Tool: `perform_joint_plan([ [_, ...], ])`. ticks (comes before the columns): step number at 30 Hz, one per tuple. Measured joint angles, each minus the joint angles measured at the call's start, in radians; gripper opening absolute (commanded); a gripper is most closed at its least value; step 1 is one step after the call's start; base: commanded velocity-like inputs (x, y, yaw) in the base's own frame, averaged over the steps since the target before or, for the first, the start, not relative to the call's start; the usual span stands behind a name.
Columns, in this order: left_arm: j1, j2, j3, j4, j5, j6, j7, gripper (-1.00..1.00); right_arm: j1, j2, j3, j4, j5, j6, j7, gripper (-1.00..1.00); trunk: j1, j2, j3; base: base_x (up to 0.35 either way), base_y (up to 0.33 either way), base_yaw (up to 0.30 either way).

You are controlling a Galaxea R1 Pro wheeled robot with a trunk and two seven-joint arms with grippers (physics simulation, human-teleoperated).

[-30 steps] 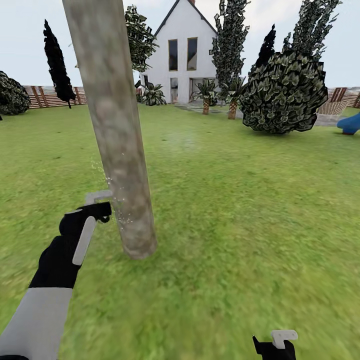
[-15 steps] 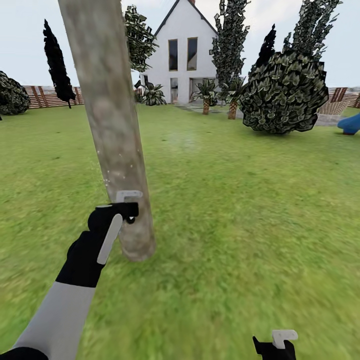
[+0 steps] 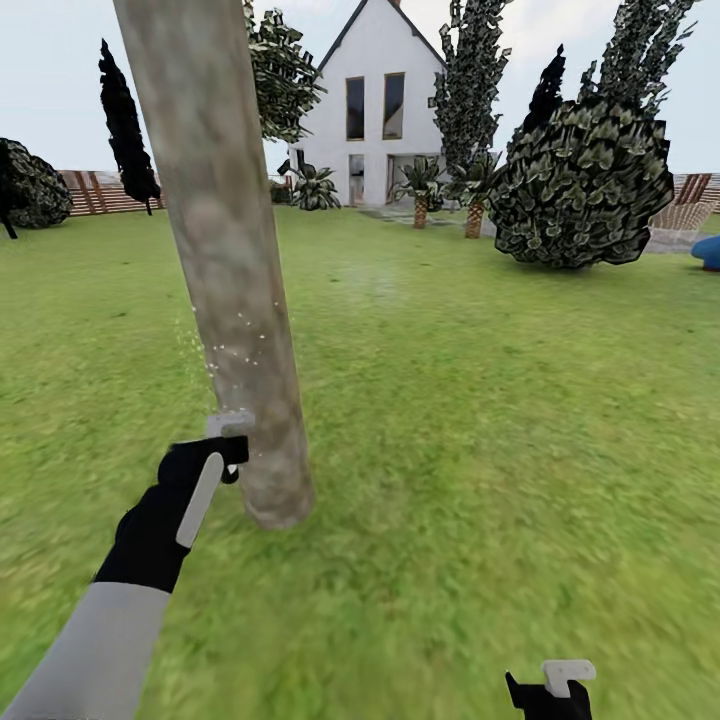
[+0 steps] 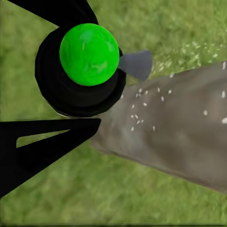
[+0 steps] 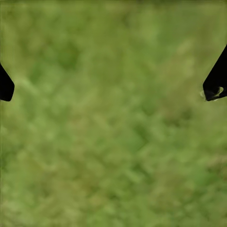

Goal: In the garden, pick up the pesticide atomizer on the floor and spray pesticide onto both trees until each tree trunk is fully covered.

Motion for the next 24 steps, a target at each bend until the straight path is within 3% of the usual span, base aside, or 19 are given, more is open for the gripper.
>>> perform_joint_plan([
  [6, 0.002, -0.005, -0.002, 0.042, 0.007, -0.013, -0.003, -1.00, 0.000, 0.000, 0.001, 0.001, 0.000, 0.000, 0.000, 1.00, 0.000, 0.000, 0.000, 0.000, -0.248, 0.031],
  [22, 0.002, -0.005, -0.001, 0.099, 0.007, -0.016, -0.003, -1.00, 0.000, 0.000, 0.001, 0.001, 0.000, 0.000, 0.000, 1.00, 0.000, 0.000, 0.000, 0.000, -0.272, 0.244],
  [24, 0.002, -0.009, -0.005, 0.181, 0.011, -0.097, -0.007, -1.00, 0.000, 0.000, 0.000, 0.001, 0.000, 0.000, 0.000, 1.00, 0.000, 0.000, 0.000, 0.000, -0.272, 0.013],
])
